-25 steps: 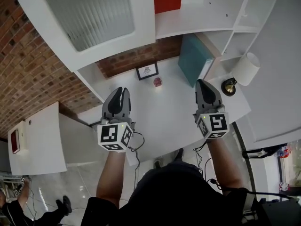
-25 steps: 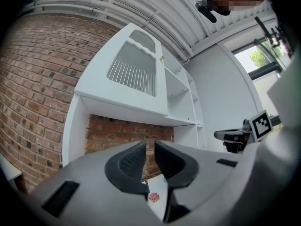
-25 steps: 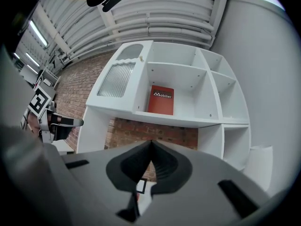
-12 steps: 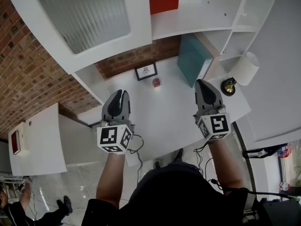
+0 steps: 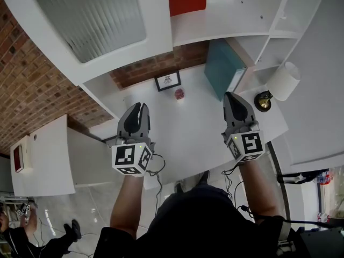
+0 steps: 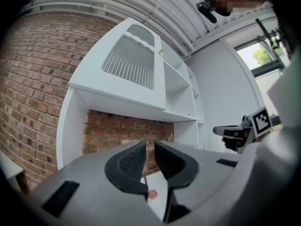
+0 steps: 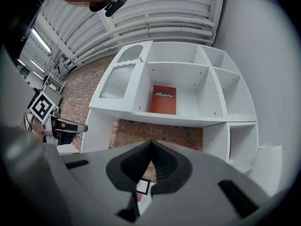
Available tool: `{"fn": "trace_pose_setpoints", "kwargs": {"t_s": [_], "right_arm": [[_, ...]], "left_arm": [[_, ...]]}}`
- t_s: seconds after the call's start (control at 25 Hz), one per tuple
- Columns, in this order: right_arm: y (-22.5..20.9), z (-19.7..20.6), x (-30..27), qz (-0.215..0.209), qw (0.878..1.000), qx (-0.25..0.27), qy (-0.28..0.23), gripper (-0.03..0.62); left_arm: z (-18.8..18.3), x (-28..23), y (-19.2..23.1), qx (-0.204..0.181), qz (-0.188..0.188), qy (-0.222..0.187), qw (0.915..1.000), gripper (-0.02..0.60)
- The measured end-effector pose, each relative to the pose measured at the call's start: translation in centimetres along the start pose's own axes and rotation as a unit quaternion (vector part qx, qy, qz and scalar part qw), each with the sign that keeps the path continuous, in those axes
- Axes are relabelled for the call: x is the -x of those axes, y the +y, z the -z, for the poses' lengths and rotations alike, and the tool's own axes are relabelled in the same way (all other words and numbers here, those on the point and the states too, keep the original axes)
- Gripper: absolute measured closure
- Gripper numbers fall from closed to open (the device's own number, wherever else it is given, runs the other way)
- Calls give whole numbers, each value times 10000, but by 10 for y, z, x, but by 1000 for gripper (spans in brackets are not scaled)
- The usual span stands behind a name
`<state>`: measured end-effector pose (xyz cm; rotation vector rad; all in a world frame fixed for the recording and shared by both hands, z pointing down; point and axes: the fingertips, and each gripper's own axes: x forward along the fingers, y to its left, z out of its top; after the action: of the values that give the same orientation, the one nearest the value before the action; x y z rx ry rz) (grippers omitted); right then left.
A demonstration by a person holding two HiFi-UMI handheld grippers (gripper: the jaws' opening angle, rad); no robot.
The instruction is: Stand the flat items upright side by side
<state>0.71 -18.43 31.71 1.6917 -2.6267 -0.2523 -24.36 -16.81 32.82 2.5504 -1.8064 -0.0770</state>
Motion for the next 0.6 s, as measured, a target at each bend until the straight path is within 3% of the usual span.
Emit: {"fn": "trace_pose_setpoints", "kwargs": {"t_s": [0.6], "right_arm": [[-27,20,-14,-222,9996,-133,66,594]], "left_arm": [[13,-28,-18,14,-160,118,9998,526]]}}
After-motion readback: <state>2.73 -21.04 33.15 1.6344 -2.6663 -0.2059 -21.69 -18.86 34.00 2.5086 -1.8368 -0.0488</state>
